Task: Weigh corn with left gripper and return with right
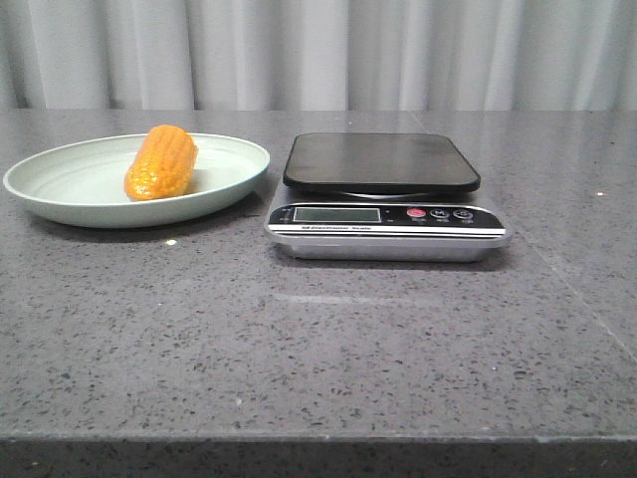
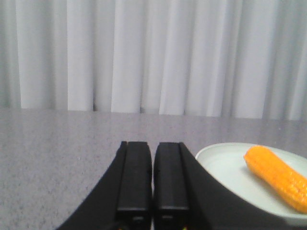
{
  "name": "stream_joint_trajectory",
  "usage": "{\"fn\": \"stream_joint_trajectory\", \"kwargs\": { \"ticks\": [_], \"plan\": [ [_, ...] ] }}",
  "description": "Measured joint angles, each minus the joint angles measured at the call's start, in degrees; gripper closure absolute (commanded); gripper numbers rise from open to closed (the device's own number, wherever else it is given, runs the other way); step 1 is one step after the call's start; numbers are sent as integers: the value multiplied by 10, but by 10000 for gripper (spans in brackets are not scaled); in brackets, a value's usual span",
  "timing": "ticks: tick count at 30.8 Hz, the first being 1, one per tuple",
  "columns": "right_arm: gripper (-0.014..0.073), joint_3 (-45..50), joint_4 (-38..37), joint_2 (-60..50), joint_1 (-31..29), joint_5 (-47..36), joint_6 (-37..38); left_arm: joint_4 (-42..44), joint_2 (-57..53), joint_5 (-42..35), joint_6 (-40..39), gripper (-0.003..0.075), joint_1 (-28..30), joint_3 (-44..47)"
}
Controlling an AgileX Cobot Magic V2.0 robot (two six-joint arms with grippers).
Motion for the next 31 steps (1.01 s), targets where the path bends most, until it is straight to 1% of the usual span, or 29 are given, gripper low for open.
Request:
{"fn": "stream_joint_trajectory", "kwargs": {
  "ticks": [5,9,12,16,22,23,25,31],
  "plan": [
    [444,0,0,0,0,0,0,0,26,38,0,594,0,-95],
    [444,0,0,0,0,0,0,0,81,138,0,594,-1,-181],
    [444,0,0,0,0,0,0,0,125,210,0,594,-15,-227],
    [444,0,0,0,1,0,0,0,167,256,0,594,-42,-243],
    [444,0,0,0,1,0,0,0,199,267,0,586,-62,-238],
    [444,0,0,0,1,0,0,0,203,268,0,572,-63,-238],
    [444,0,0,0,1,0,0,0,211,268,0,516,-65,-238],
    [444,0,0,0,1,0,0,0,240,279,0,183,-66,-267]
  ]
}}
